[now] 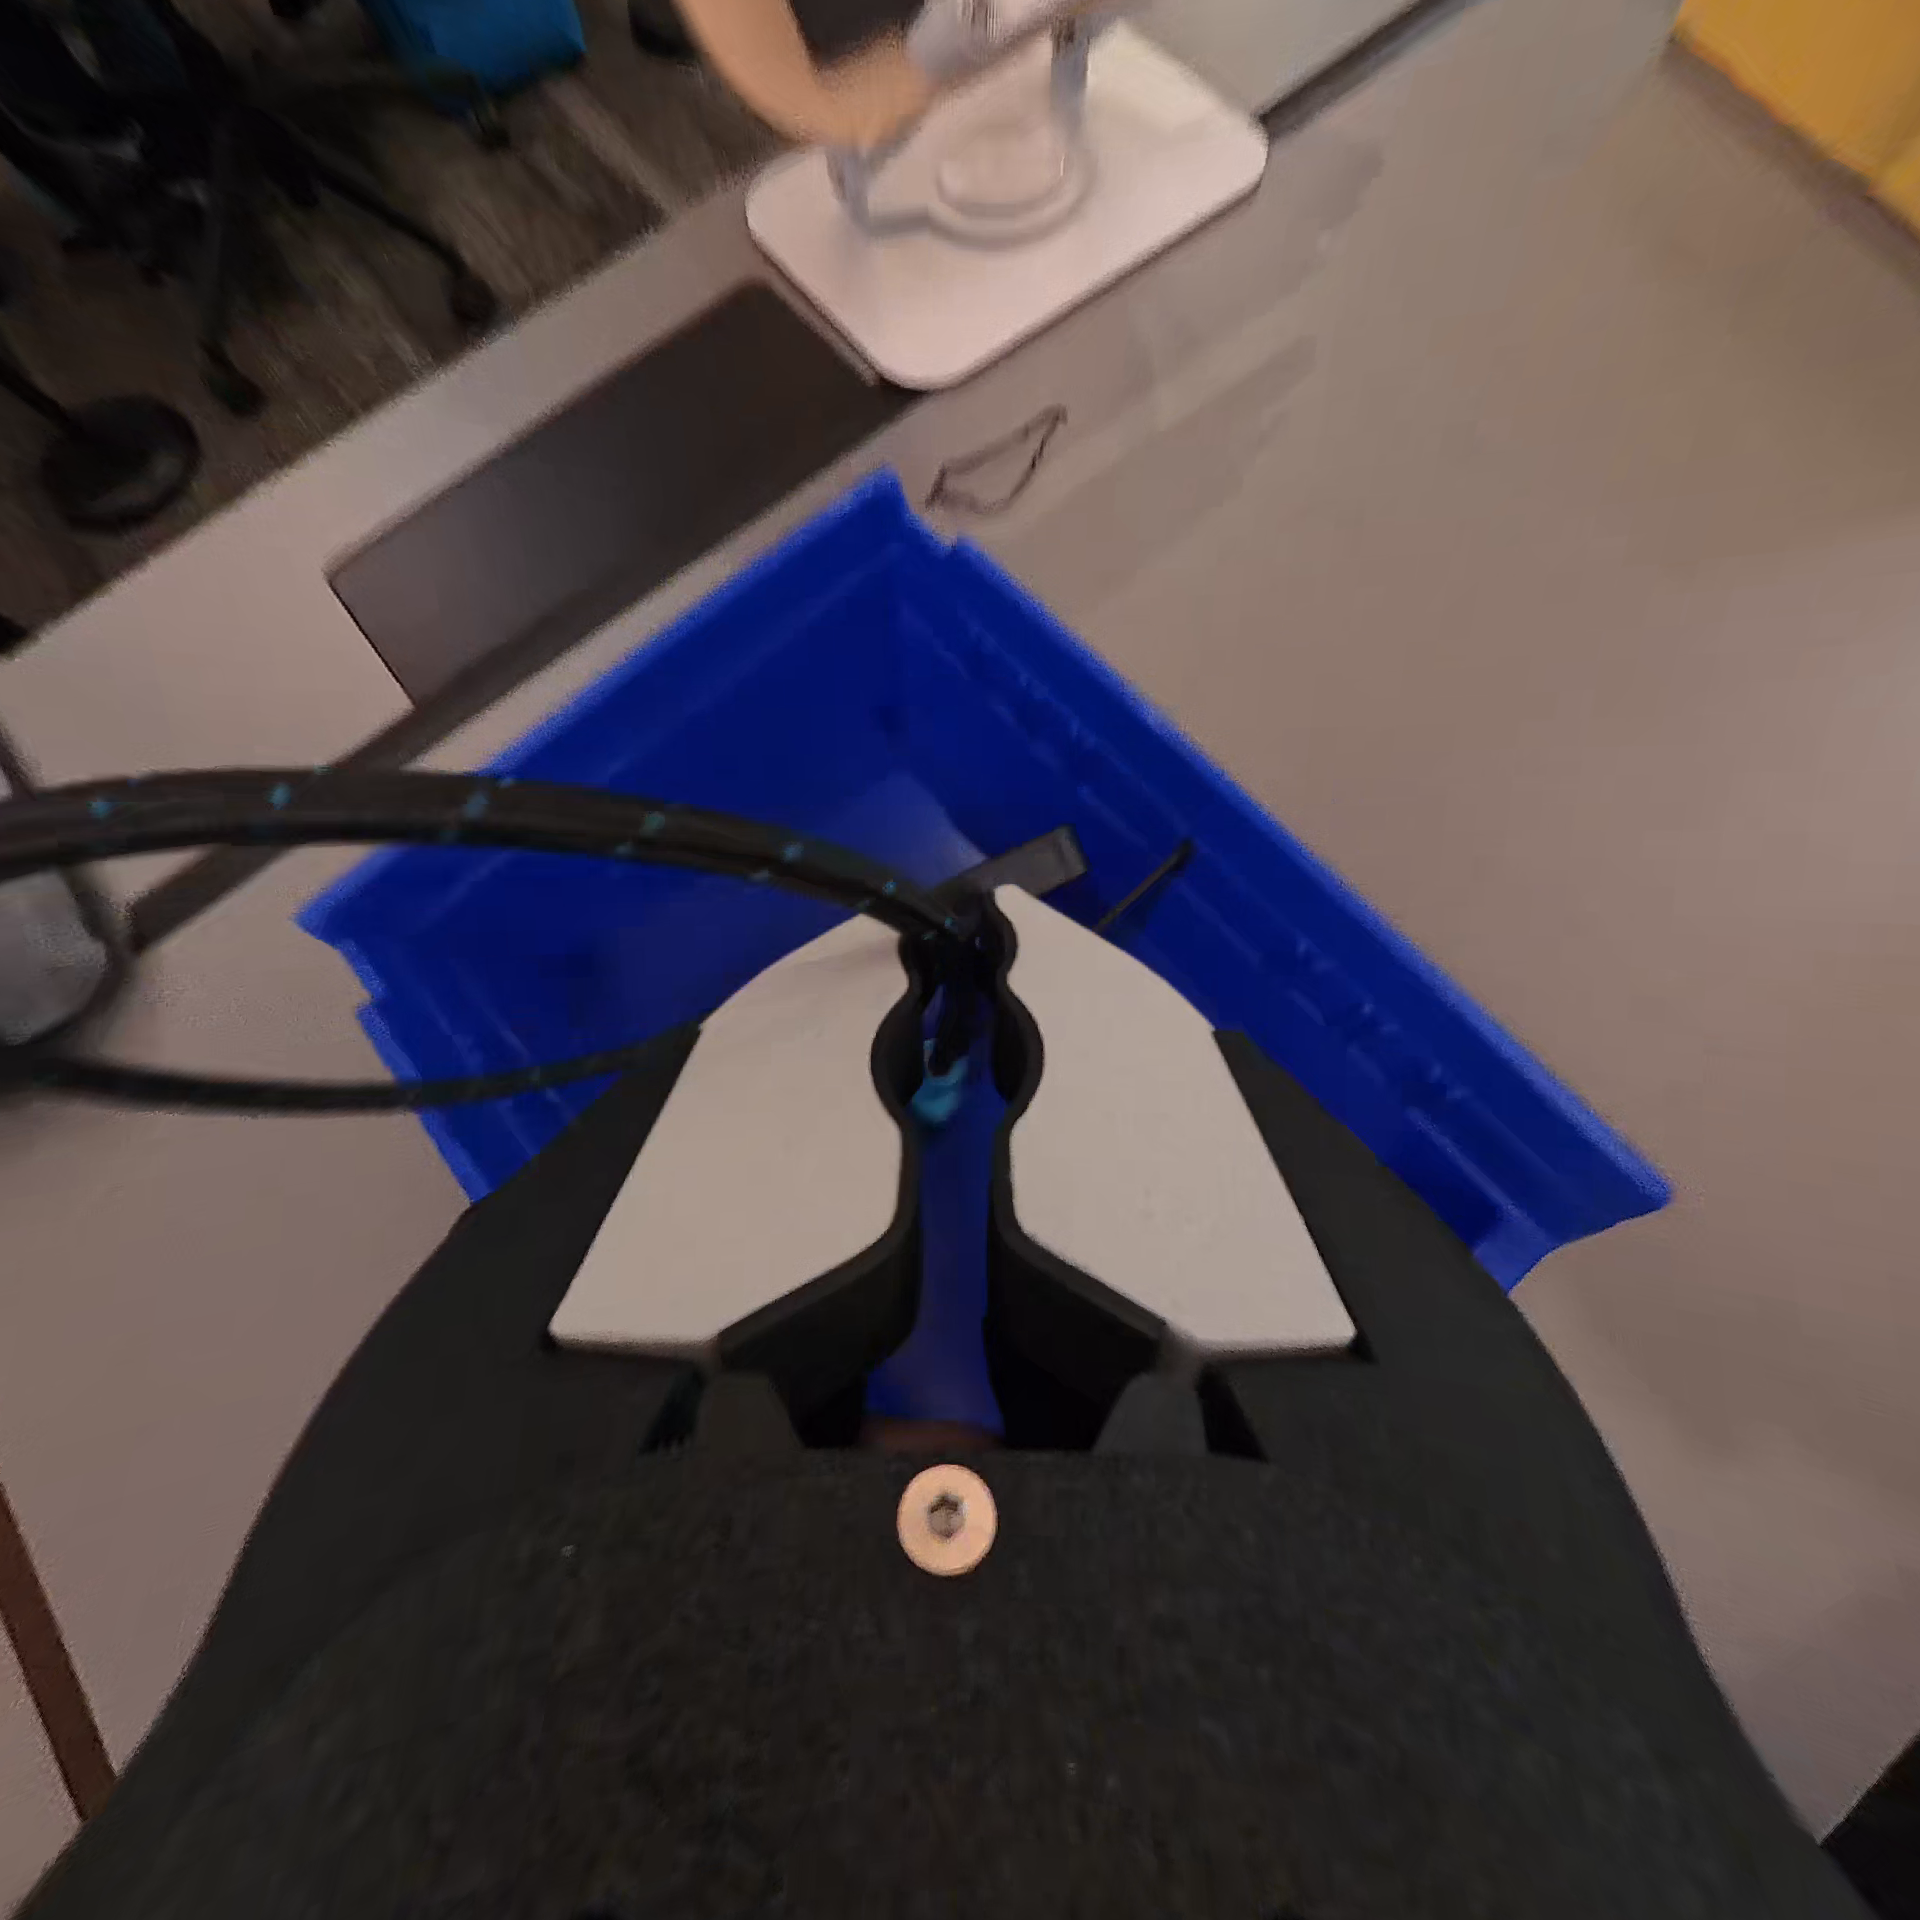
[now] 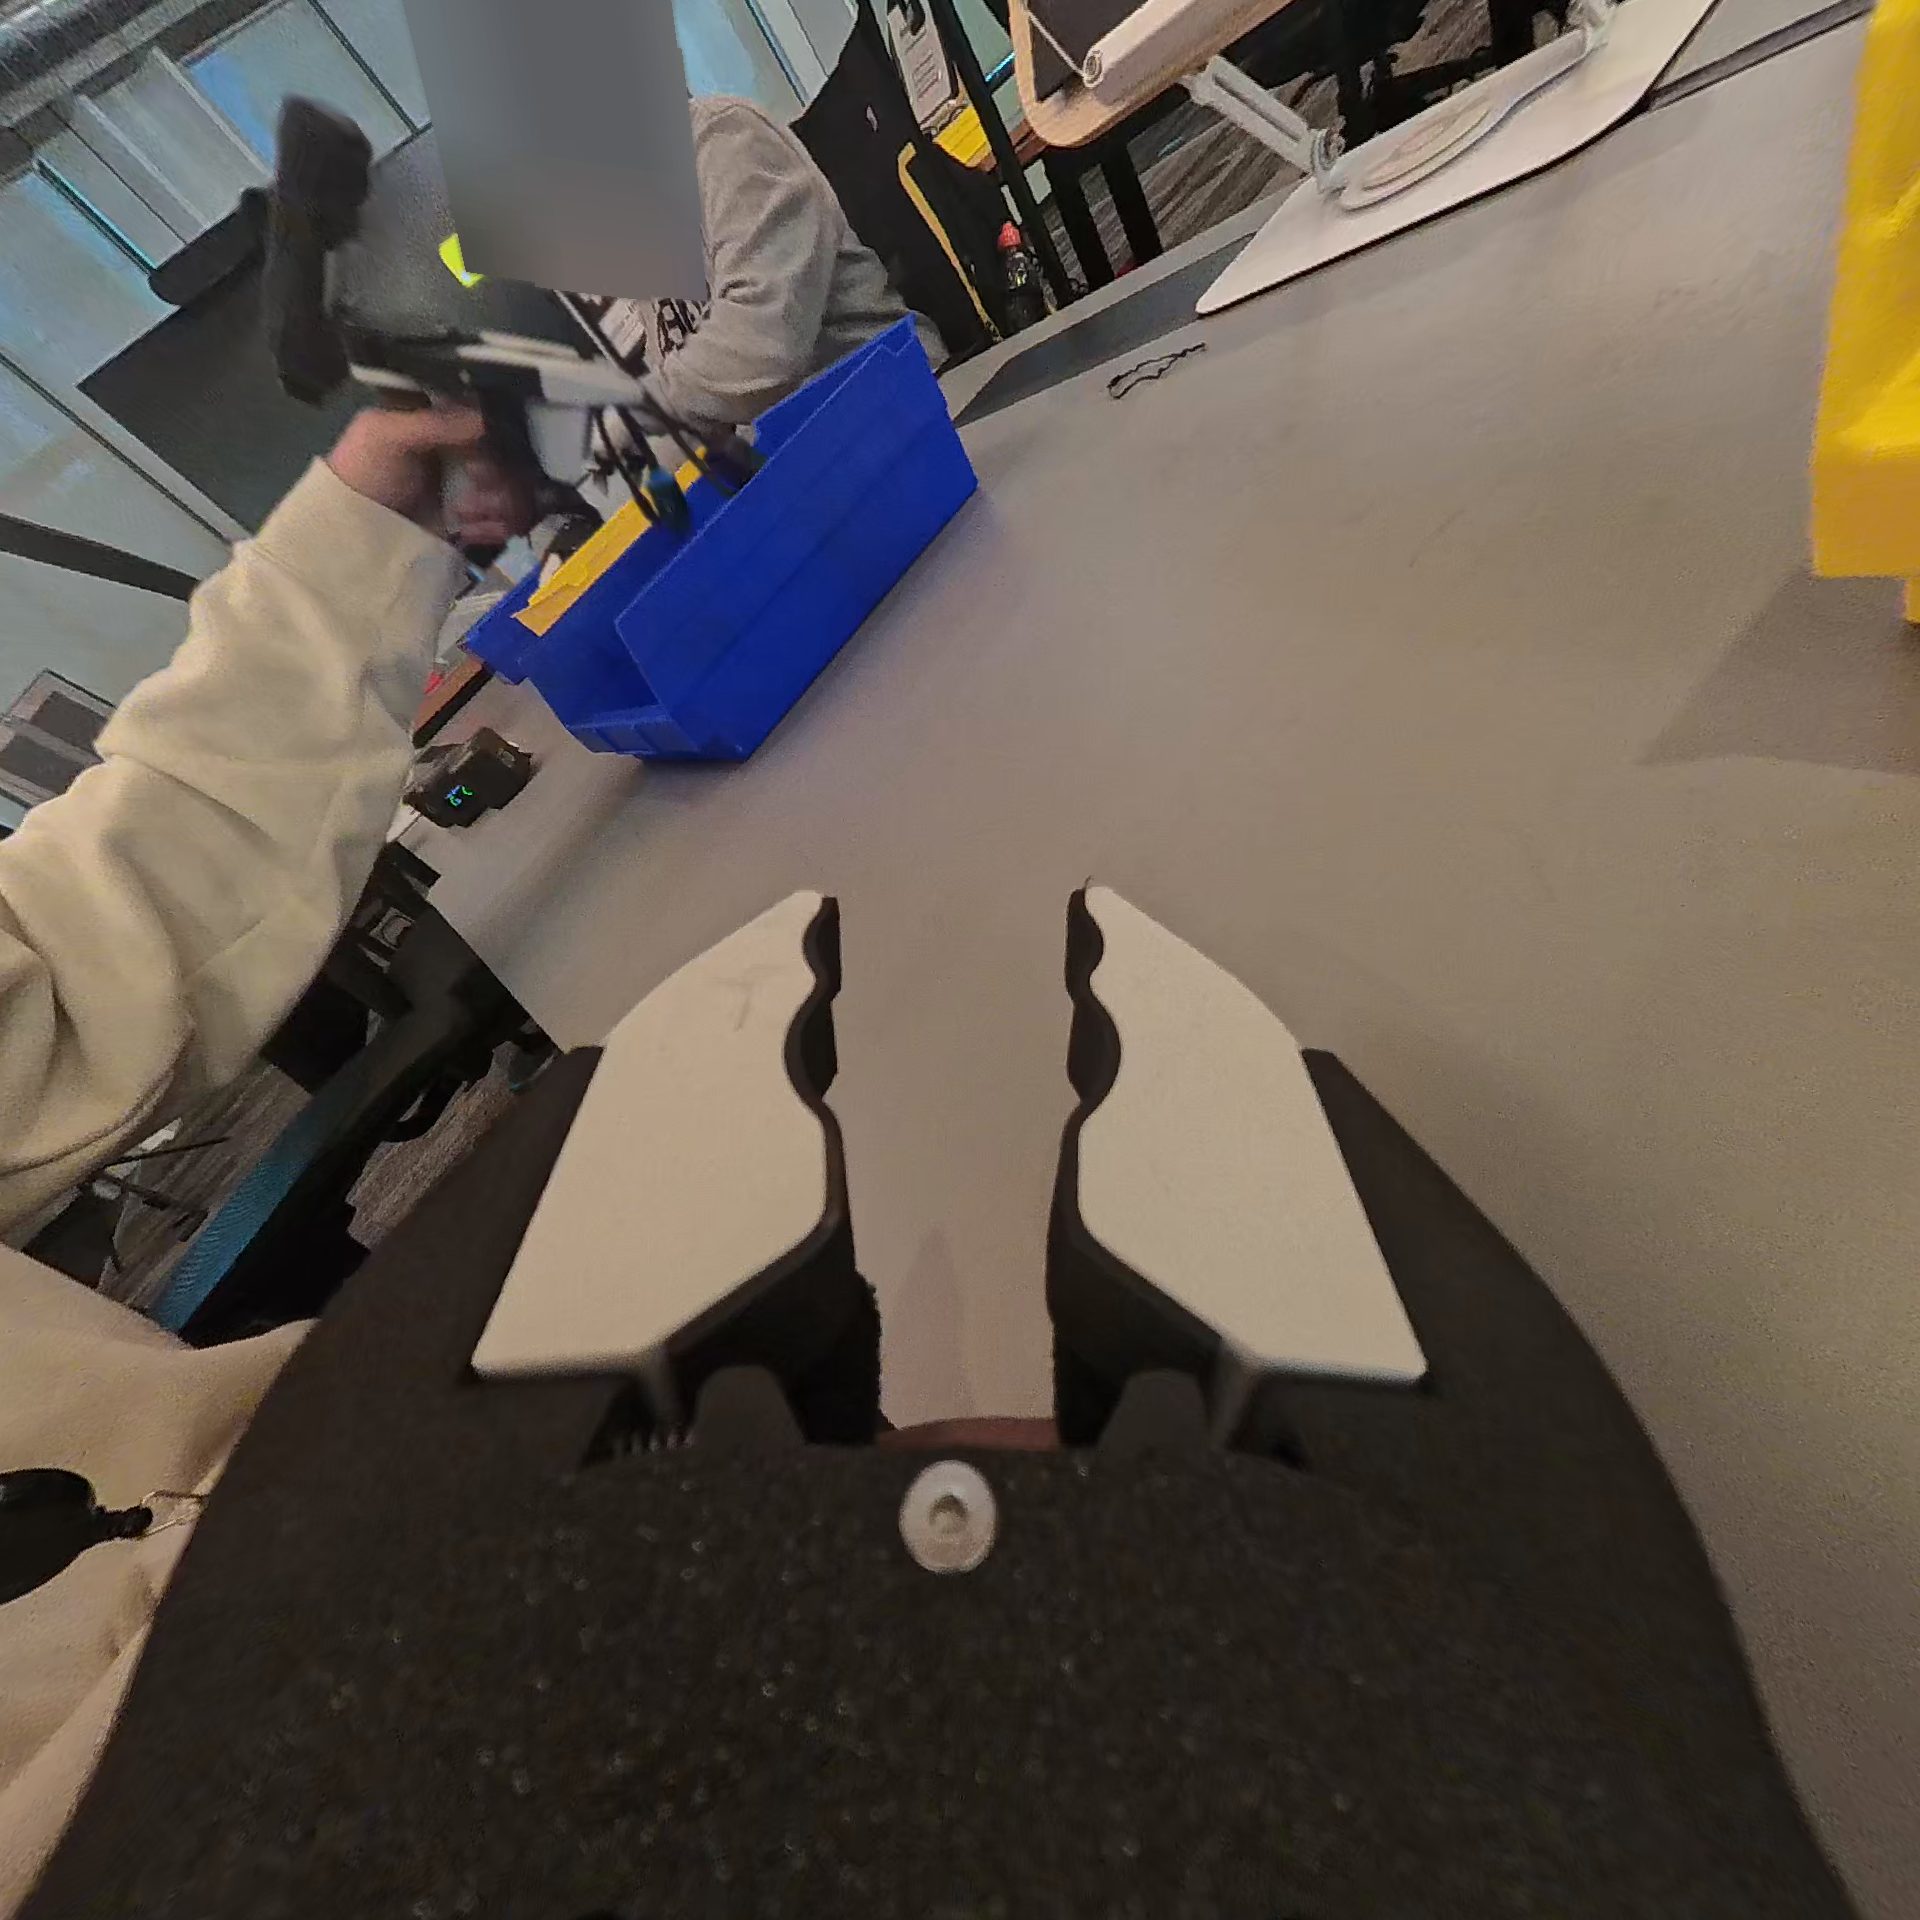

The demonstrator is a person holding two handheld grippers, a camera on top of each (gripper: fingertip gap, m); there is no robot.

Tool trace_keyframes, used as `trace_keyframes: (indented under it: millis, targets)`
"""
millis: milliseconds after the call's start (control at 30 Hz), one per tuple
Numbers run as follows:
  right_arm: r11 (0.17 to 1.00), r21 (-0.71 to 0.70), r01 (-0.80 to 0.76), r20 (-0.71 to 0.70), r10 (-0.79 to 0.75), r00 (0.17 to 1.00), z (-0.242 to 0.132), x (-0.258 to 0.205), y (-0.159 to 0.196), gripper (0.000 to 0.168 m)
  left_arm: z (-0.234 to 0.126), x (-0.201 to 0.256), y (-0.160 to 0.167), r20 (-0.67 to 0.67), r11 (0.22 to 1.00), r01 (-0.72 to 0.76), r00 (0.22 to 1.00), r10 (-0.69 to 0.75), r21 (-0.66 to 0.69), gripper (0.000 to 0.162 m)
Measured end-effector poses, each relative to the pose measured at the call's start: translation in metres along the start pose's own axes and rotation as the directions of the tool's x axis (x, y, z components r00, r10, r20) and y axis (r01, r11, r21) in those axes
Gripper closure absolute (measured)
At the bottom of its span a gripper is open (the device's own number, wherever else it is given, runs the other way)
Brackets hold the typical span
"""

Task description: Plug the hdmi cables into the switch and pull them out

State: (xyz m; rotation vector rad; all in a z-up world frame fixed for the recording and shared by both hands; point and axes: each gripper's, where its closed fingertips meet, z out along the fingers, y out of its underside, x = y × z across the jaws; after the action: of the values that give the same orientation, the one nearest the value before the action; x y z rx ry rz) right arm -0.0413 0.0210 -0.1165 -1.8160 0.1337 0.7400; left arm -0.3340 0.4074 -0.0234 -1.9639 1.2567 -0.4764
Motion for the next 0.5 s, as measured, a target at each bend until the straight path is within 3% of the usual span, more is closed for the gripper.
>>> trace_keyframes:
  millis: [133, 267, 500]
  targets:
    - [0.997, -0.027, 0.069, -0.007, -0.070, 0.998, 0.005, -0.004, 0.003, 0.127, -0.032, 0.023, -0.045, 0.017, 0.991, -0.069, 0.998, 0.068, 0.111, 0.155]
    - [0.965, -0.090, 0.248, -0.037, -0.252, 0.967, 0.019, -0.004, 0.006, 0.127, -0.052, 0.063, -0.071, 0.031, 0.973, -0.194, 0.981, 0.191, 0.125, 0.155]
    - [0.909, -0.158, 0.386, 0.105, -0.373, 0.922, 0.058, -0.049, 0.018, 0.115, -0.105, 0.136, -0.128, 0.040, 0.899, -0.354, 0.934, 0.356, 0.256, 0.155]
